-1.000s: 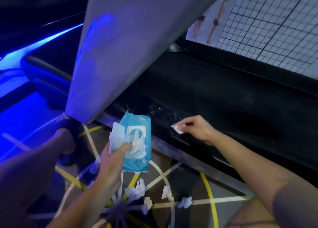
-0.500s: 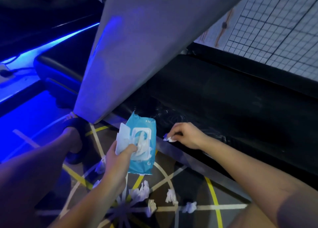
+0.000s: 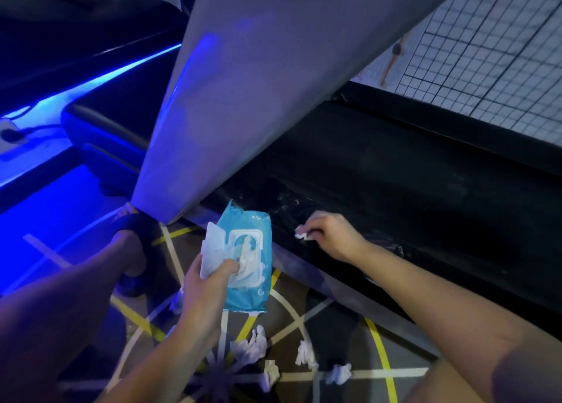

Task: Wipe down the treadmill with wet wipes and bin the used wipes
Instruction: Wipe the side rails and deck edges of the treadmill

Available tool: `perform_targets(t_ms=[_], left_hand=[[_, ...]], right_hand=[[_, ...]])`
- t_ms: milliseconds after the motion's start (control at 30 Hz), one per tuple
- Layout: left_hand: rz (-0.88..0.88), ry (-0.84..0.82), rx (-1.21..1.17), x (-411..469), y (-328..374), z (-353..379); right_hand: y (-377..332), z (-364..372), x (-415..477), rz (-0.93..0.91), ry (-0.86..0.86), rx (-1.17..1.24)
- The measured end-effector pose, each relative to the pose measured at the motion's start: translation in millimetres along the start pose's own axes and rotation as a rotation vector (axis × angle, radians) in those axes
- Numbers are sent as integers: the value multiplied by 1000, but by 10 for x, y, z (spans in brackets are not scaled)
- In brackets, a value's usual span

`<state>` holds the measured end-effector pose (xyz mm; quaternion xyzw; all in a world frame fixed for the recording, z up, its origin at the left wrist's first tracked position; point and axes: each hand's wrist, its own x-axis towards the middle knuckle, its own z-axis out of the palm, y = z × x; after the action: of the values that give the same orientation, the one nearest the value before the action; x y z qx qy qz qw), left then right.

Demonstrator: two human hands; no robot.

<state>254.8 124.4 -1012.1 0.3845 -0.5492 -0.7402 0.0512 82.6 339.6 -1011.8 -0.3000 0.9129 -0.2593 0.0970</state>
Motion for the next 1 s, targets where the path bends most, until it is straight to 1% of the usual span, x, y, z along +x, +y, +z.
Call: perform_targets(t_ms=[67, 100, 133, 200, 233, 267, 333, 400, 467, 533, 633, 700, 767, 800, 833, 867, 900, 967, 1000], left_hand=[[35, 7, -18, -64, 53, 4], [52, 17, -17, -69, 47, -8], [56, 23, -25, -38, 19, -29], [59, 32, -55, -43, 27, -54], [51, 25, -66, -60, 48, -61], [45, 19, -66, -76, 72, -70], [43, 3, -67, -93, 102, -86], [49, -3, -72, -94, 112, -99], [60, 1, -64, -91, 121, -117], [58, -5, -53, -93, 134, -133], [55, -6, -61, -79, 156, -172], [44, 9, -81, -66, 174, -210], [19, 28, -103, -30, 161, -256], [5, 33, -120, -9, 152, -273], [-8, 37, -133, 7, 148, -287], [-20, 38, -137, 20, 146, -294], [-30, 43, -137, 27, 144, -295], [-54, 53, -145, 34, 143, -283], [-65, 58, -147, 27, 145, -274]], right_hand=[[-90, 5, -5, -21, -141, 30], [-94, -17, 7, -1, -174, 80], [-64, -56, 31, 45, -162, 167], [111, -141, 105, 187, 6, 313], [235, -189, 129, 283, 102, 308], [358, -227, 132, 381, 176, 261], [571, -258, 96, 516, 253, 143], [660, -217, 91, 538, 277, 82], [583, -144, 159, 518, 254, 79], [410, -56, 255, 450, 195, 124], [94, 56, 323, 220, 97, 141], [-92, 106, 330, 50, -34, 128], [-210, 80, 360, -31, -201, 83], [-224, 45, 393, -38, -239, 91], [-210, 5, 428, -9, -227, 135], [-172, -44, 463, 53, -160, 197], [-89, -94, 495, 146, -52, 238], [167, -148, 529, 378, 194, 180], [312, -141, 537, 491, 266, 121]])
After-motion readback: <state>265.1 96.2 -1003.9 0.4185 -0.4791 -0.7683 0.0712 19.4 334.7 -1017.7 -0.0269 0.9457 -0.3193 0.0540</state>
